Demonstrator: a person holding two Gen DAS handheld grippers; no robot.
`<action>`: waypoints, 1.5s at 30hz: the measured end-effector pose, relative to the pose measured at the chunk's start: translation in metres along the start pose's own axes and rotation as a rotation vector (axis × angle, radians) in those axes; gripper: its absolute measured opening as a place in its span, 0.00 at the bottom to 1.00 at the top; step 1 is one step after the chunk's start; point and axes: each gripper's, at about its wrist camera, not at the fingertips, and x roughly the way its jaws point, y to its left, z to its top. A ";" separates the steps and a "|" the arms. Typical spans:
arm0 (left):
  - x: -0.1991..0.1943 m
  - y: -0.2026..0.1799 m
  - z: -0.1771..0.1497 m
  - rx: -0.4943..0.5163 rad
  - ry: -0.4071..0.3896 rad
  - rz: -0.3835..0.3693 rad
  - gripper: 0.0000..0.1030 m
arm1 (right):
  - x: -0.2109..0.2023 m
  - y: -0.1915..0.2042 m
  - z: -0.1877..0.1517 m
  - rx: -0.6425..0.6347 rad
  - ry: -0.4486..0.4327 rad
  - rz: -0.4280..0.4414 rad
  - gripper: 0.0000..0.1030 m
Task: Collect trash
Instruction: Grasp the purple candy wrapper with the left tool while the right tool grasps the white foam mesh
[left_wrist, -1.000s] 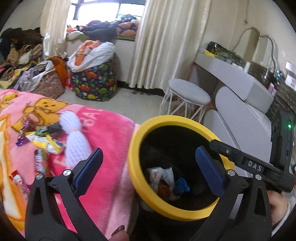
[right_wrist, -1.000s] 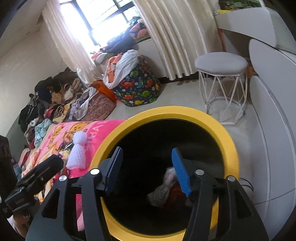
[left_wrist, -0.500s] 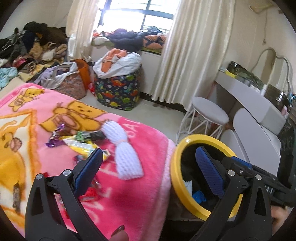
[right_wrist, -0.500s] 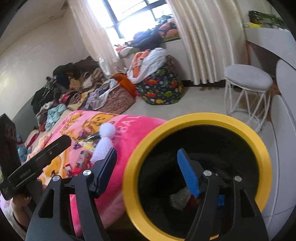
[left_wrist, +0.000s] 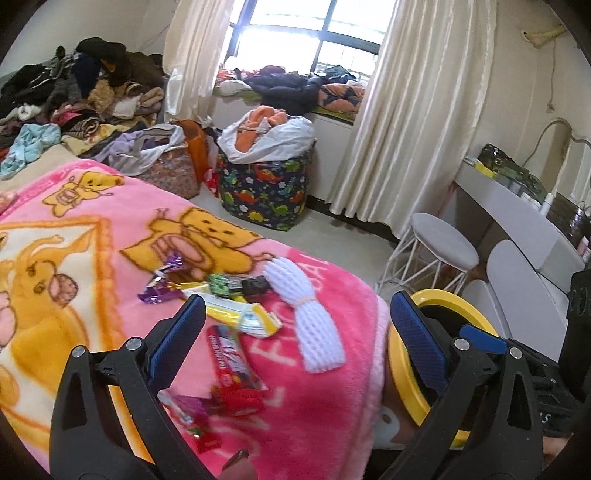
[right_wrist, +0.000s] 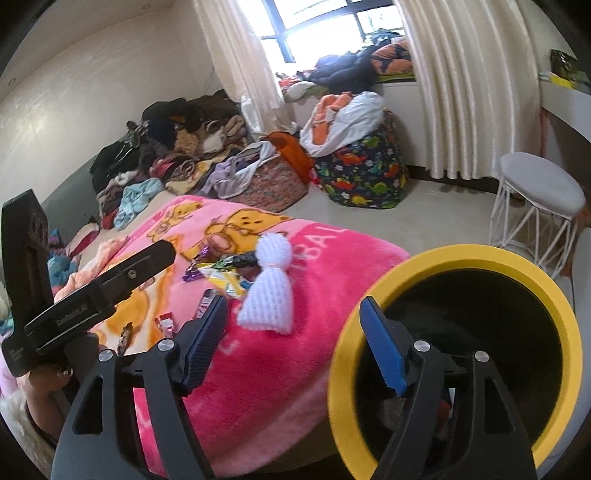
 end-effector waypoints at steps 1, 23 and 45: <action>0.000 0.004 0.001 -0.005 -0.001 0.007 0.89 | 0.002 0.003 0.000 -0.006 0.002 0.003 0.70; 0.042 0.098 0.015 -0.089 0.074 0.167 0.89 | 0.085 0.039 0.011 -0.105 0.140 0.024 0.73; 0.141 0.139 0.020 -0.194 0.328 0.209 0.51 | 0.159 0.036 0.016 -0.122 0.345 0.019 0.38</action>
